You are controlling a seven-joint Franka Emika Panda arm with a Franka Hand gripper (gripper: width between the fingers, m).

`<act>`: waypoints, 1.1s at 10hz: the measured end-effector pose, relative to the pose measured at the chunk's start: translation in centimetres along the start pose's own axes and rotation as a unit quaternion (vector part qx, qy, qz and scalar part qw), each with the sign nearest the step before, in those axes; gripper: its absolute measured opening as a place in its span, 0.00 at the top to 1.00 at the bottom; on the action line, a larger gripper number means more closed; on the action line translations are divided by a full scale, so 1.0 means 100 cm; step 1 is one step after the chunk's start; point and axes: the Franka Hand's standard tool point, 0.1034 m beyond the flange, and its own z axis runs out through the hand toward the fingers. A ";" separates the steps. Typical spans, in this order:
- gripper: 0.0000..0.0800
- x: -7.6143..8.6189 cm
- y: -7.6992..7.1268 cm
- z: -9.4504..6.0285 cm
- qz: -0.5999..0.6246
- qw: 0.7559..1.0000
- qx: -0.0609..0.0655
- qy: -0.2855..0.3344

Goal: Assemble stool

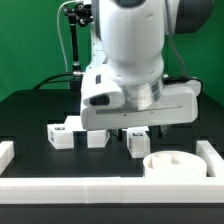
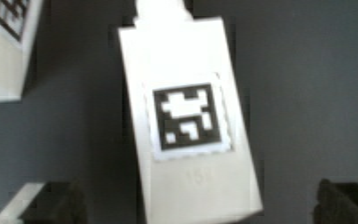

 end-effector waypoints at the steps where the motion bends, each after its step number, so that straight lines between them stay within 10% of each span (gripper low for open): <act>1: 0.19 -0.002 -0.001 0.002 -0.001 1.000 0.001 -0.028; 5: 0.19 0.007 0.004 0.006 -0.068 0.990 -0.052 -0.109; 11: 0.19 0.014 0.004 0.014 -0.062 0.993 -0.048 -0.087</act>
Offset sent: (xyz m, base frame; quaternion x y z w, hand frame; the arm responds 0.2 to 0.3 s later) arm 0.0164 -0.0167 -0.0043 -0.1423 -0.0837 -0.1015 0.9810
